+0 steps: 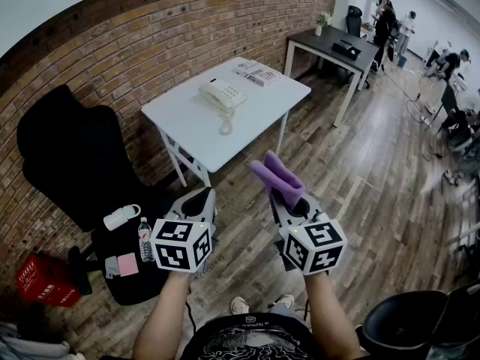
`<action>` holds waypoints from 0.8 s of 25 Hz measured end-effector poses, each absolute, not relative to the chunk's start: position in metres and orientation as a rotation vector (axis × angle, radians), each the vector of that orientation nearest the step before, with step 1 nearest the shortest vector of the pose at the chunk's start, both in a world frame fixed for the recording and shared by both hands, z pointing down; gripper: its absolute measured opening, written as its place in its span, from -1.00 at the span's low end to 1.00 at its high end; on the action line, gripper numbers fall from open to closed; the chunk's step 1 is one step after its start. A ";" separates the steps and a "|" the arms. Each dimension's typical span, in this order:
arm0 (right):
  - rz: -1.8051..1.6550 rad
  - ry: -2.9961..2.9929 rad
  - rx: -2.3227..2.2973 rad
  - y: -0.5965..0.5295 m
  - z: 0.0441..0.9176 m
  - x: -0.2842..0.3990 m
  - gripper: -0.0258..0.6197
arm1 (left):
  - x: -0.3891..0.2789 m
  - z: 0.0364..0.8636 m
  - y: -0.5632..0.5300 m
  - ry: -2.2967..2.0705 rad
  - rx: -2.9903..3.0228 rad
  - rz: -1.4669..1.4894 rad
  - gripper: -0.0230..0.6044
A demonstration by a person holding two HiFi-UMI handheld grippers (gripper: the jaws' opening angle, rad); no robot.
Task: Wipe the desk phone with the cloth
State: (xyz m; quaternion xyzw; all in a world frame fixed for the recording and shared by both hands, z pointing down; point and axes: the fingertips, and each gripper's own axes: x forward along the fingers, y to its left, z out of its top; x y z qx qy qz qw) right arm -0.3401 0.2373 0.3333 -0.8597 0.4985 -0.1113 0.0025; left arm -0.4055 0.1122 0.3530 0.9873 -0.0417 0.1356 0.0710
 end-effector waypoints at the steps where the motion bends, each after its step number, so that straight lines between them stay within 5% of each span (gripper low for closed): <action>1: -0.349 1.562 -2.695 0.236 0.333 -0.340 -0.78 | -0.405 0.354 0.111 -0.122 2.968 0.411 -0.91; 20: -0.388 1.499 -2.679 0.211 0.351 -0.276 -0.78 | -0.336 0.370 0.085 -0.075 2.972 0.459 -0.91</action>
